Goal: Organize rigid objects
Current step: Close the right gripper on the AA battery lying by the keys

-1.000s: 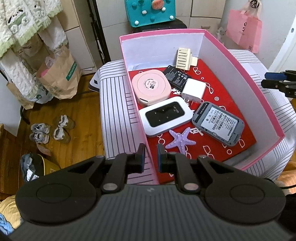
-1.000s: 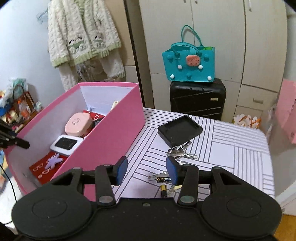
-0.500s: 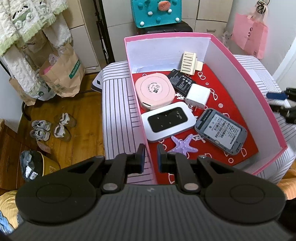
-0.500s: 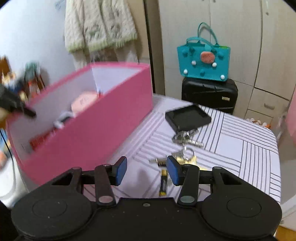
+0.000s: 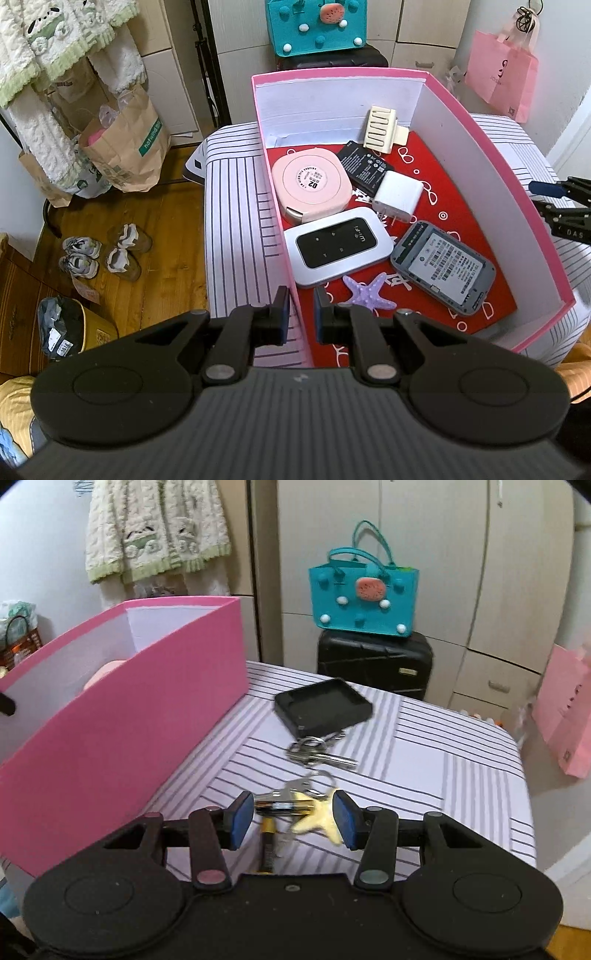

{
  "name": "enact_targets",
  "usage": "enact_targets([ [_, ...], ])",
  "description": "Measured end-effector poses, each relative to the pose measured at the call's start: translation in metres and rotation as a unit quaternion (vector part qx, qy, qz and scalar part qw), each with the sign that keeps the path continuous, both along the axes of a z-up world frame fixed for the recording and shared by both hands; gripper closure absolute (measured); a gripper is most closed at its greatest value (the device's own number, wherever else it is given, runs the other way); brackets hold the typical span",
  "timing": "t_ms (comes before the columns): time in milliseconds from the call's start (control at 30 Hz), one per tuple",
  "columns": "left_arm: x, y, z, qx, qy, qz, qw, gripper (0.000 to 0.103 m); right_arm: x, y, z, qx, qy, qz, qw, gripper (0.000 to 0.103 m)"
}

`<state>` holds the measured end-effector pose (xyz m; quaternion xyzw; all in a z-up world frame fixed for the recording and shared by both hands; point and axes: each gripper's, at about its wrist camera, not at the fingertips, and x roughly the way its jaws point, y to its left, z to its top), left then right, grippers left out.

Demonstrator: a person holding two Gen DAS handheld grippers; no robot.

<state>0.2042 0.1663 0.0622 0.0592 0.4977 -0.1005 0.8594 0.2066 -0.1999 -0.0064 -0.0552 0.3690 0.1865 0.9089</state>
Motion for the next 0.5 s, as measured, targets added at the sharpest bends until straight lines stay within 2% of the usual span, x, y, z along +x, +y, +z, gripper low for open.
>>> enact_targets([
  [500, 0.0, 0.0, 0.0, -0.002, -0.001, -0.001, 1.0, 0.091, 0.002, 0.027, -0.015, -0.047, -0.019, -0.004, 0.999, 0.049],
])
